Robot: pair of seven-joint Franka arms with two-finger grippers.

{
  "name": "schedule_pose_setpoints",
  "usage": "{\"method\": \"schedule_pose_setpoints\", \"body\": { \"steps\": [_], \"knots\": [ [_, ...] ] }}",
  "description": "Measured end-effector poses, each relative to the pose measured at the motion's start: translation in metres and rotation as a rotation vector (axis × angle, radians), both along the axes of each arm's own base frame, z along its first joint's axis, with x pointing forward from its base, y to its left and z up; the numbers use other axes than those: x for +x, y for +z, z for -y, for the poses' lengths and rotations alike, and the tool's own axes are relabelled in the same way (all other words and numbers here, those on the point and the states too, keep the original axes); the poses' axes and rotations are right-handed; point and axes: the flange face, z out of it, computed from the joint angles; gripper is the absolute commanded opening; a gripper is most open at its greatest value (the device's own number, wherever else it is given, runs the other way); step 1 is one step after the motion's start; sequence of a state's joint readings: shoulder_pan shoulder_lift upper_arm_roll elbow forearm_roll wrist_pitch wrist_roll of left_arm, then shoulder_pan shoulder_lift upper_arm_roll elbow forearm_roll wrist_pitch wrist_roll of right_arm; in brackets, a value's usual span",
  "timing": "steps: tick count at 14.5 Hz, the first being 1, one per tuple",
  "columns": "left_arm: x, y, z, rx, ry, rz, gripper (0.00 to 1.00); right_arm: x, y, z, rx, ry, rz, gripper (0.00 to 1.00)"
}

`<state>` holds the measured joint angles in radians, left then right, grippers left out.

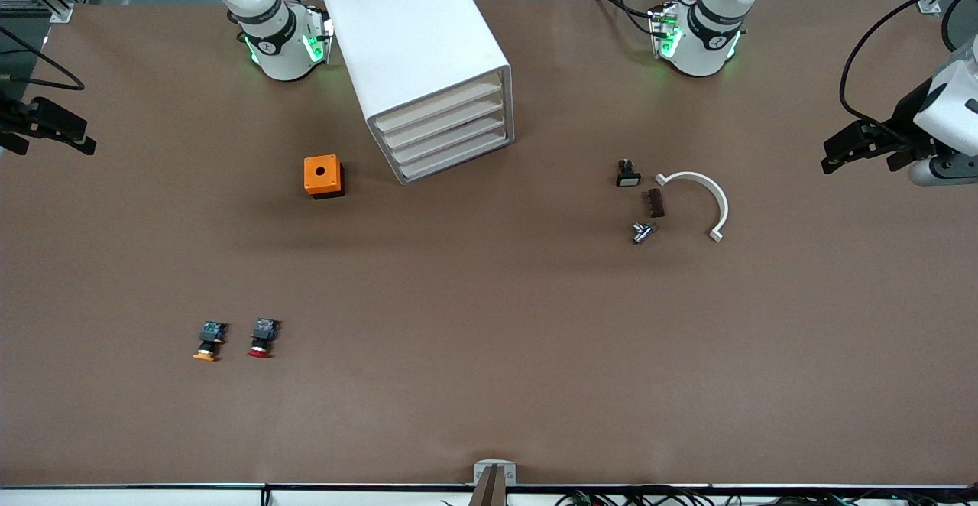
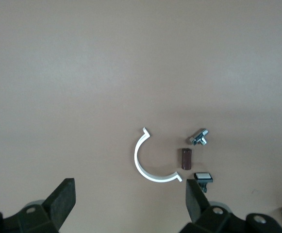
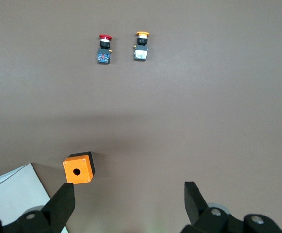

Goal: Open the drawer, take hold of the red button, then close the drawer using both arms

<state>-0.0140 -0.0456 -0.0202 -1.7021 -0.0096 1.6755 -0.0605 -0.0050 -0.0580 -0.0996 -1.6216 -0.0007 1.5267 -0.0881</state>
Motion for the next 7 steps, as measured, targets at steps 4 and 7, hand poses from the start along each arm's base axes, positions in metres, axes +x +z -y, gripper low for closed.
{"method": "schedule_pose_setpoints", "body": {
  "steps": [4,7],
  "knots": [
    [0.01,0.008,0.0,-0.001,0.0,0.025,1.0,0.0,0.0,-0.001,0.0,0.001,-0.005,1.0],
    [0.012,0.019,0.001,-0.002,-0.001,0.048,1.0,-0.001,0.0,-0.001,0.0,0.001,-0.005,1.0]
  ]
}}
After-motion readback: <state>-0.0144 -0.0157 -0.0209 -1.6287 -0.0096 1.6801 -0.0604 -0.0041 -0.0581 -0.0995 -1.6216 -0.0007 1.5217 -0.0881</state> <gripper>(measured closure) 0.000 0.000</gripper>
